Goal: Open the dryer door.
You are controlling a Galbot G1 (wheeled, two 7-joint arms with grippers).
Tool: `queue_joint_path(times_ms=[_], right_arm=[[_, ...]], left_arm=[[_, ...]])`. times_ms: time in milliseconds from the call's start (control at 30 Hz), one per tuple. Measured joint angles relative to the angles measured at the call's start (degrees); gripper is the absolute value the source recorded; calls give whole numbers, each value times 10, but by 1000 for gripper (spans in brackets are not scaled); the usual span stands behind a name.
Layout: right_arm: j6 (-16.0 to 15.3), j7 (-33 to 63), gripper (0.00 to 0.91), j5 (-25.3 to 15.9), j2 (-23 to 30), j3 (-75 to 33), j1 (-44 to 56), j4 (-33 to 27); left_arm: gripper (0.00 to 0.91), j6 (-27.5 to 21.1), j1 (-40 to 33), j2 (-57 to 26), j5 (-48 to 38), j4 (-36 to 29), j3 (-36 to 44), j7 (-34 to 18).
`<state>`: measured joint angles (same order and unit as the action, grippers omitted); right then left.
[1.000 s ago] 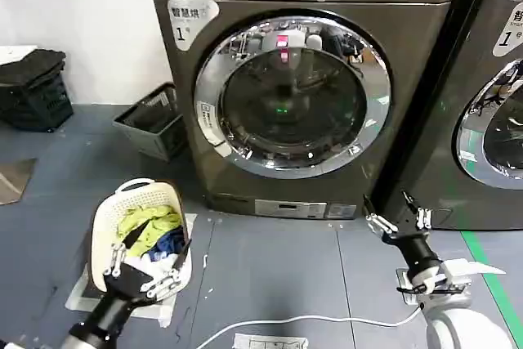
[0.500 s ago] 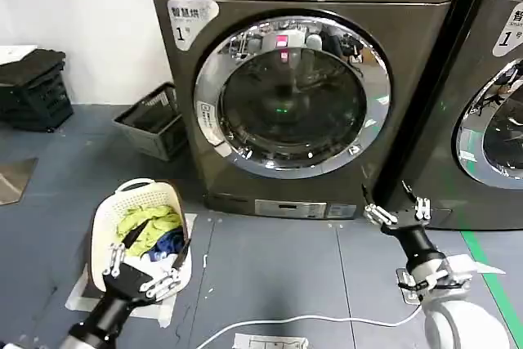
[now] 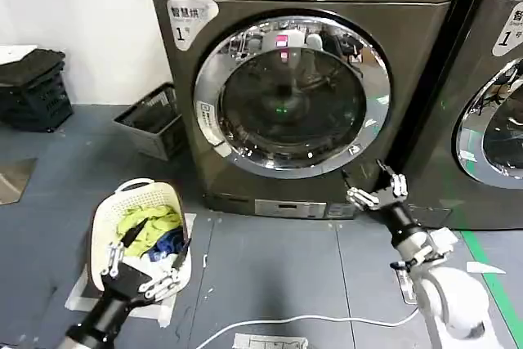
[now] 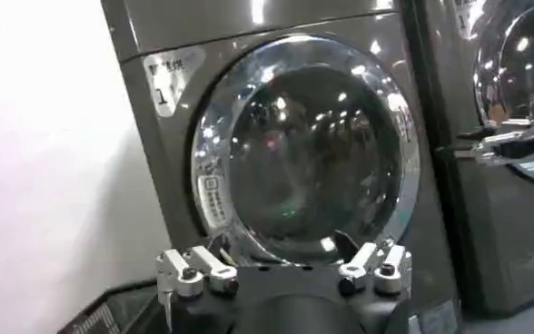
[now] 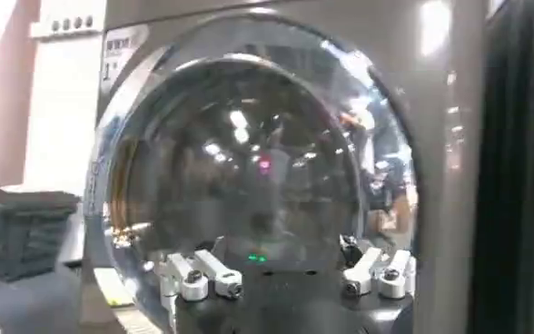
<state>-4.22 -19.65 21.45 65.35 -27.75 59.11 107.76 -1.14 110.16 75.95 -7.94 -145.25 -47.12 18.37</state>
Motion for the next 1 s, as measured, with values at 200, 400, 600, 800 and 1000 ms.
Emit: queue_joint_path(times_ms=[200, 400, 600, 800, 1000], right_arm=[[8, -15, 907, 12, -10, 55, -67, -63], [16, -31, 907, 17, -10, 106, -127, -115], [26, -43, 907, 17, -1, 142, -178, -156], [38, -56, 907, 20, 6, 171, -223, -195], [44, -68, 907, 27, 14, 204, -263, -235]], left_arm=[[907, 2, 1, -3, 0, -5, -2, 4], [907, 7, 9, 3, -1, -14, -5, 7], [907, 8, 13, 10, -1, -20, -7, 7], [907, 8, 15, 13, -1, -20, -14, 7], [907, 10, 17, 16, -1, -20, -16, 7]])
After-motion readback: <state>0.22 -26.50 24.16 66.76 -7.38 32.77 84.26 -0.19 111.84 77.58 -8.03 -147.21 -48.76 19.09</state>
